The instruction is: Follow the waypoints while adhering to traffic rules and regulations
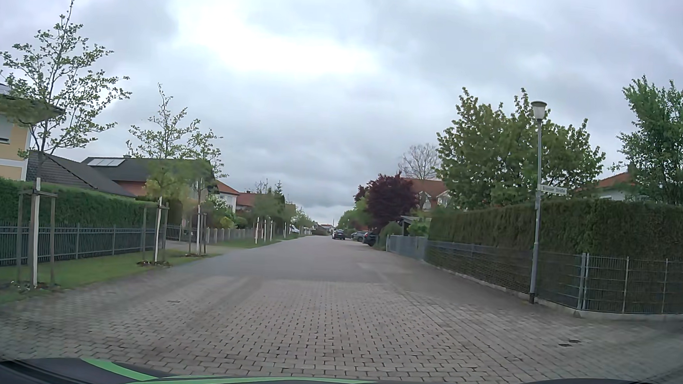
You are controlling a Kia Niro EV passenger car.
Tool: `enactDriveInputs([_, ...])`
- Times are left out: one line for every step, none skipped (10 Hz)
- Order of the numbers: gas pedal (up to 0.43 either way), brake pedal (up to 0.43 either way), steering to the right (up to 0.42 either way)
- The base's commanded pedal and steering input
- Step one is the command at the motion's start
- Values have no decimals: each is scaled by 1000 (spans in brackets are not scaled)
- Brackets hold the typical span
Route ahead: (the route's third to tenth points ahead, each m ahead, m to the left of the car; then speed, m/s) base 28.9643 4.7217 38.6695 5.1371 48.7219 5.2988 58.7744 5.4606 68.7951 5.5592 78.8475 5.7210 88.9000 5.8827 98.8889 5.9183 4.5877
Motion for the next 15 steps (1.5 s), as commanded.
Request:
enactDriveInputs([138, 0, 9])
enactDriveInputs([138, 0, 9])
enactDriveInputs([138, 0, 9])
enactDriveInputs([138, 0, 9])
enactDriveInputs([150, 0, 9])
enactDriveInputs([157, 0, 9])
enactDriveInputs([169, 0, 8])
enactDriveInputs([169, 0, 7])
enactDriveInputs([177, 0, 0])
enactDriveInputs([177, 0, -6])
enactDriveInputs([177, 0, -9])
enactDriveInputs([189, 0, -10])
enactDriveInputs([189, 0, -11])
enactDriveInputs([189, 0, -15])
enactDriveInputs([189, 0, -20])
